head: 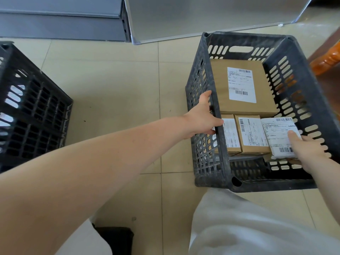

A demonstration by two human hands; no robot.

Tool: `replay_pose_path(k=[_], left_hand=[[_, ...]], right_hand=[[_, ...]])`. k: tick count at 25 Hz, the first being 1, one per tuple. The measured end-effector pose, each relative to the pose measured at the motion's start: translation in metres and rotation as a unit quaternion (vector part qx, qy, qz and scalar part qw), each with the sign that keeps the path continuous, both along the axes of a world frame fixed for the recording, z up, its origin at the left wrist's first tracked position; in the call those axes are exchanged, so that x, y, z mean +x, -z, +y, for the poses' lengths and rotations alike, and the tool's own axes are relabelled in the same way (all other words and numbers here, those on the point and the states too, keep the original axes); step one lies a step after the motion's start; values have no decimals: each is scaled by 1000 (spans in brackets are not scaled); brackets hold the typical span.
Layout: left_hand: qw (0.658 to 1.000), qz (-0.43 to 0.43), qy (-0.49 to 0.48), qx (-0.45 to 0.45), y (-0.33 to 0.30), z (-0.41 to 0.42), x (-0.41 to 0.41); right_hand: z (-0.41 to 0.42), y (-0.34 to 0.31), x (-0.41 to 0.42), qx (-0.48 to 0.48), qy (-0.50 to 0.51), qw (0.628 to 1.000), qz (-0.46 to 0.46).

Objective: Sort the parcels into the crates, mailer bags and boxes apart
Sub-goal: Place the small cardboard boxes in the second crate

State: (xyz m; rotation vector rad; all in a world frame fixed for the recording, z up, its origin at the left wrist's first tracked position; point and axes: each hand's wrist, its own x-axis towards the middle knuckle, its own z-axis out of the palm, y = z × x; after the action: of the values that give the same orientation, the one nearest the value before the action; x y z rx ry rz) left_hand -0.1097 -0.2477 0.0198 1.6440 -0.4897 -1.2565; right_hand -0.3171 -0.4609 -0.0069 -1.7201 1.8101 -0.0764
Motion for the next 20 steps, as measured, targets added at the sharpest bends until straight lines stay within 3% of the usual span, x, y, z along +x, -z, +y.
replay_pose_path(k=[4,9,20], left_hand=[[1000,9,-4,-5,1,0,0],[1000,11,-7,-9,0,0,0],[1000,7,5,-1,-3,0,2]], right_hand=[[-17,20,-4,34,84,988,-123],[-21,25,-10,85,67,981,-158],[-20,28,-8,52,-10,998,-45]])
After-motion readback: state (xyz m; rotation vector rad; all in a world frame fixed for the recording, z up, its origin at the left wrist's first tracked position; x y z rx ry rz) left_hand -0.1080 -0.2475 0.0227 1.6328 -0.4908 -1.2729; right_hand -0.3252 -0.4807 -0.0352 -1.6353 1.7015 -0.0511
